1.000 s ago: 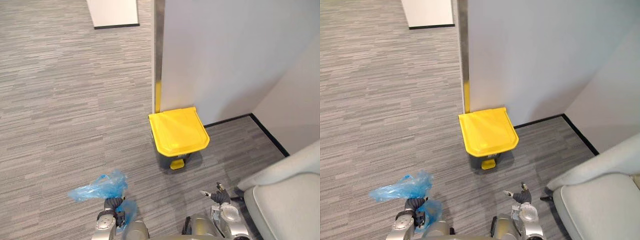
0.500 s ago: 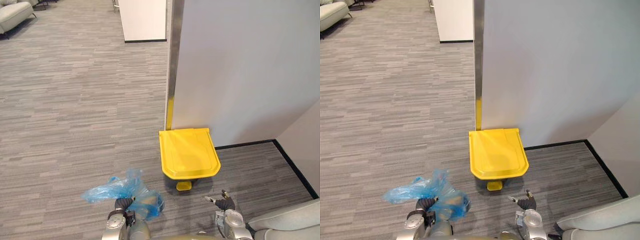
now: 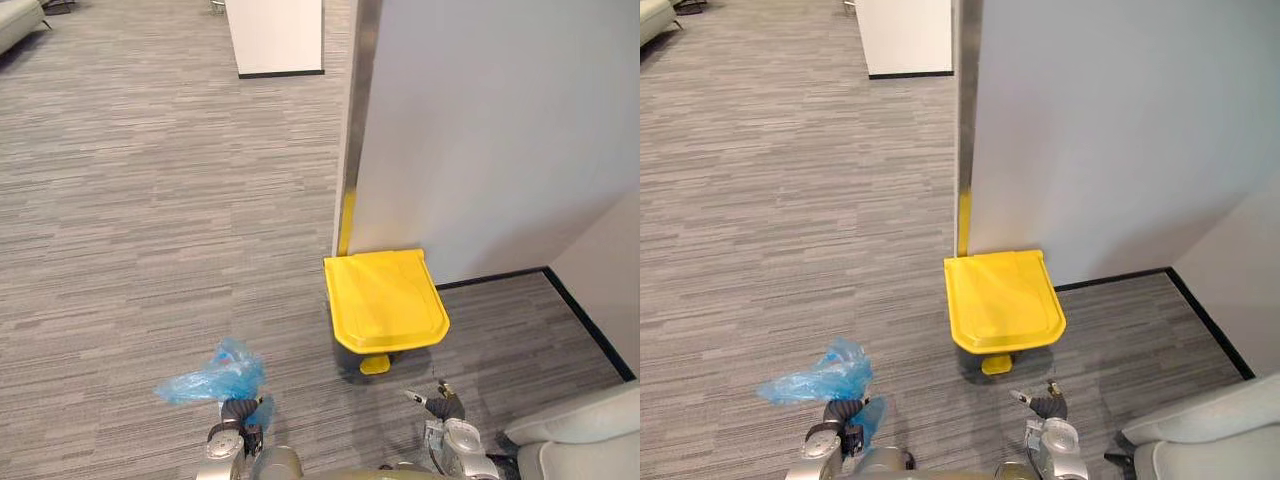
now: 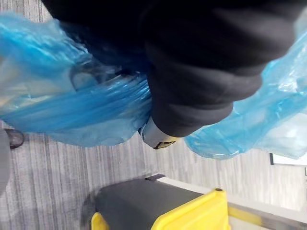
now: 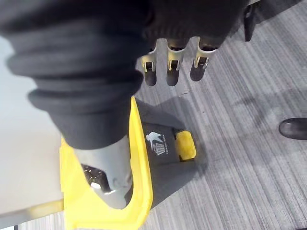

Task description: Gather rubbish on tea table into small bin, then transfer packed bag to large trash can.

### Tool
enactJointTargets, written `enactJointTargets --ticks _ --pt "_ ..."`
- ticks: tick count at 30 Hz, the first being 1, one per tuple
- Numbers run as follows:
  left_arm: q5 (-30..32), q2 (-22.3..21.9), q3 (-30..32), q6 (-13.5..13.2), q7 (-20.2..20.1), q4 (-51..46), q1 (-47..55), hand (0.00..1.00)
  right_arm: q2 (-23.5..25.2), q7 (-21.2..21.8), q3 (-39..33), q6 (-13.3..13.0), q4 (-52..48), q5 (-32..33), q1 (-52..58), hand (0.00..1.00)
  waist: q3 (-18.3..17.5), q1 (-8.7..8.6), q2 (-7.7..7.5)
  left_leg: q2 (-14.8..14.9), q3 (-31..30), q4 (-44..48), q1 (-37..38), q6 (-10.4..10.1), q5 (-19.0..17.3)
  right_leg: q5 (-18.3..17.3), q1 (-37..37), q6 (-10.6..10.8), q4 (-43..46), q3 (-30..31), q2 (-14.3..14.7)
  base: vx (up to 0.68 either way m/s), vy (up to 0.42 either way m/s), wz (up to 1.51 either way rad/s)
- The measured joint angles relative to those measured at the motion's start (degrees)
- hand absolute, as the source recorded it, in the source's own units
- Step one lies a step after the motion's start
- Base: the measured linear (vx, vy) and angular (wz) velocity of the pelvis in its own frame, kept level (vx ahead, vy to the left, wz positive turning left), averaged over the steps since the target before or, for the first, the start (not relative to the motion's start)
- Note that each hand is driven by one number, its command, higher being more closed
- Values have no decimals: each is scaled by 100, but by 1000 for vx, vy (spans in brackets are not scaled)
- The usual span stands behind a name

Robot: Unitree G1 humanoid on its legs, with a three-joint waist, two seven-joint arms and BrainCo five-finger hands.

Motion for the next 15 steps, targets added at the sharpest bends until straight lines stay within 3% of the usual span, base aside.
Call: enactJointTargets --ticks 4,15 --pt "-1 1 6 -7 6 105 -16 100 -136 -4 -62 -1 0 2 21 0 -85 0 69 5 96 -53 18 -2 1 124 17 16 -197 91 65 23 -8 -13" --pt "-4 -3 37 -10 16 148 -67 100 -178 -26 -327 -5 5 -4 21 0 -94 7 51 -23 202 -130 123 4 4 340 195 37 -582 224 85 26 17 -7"
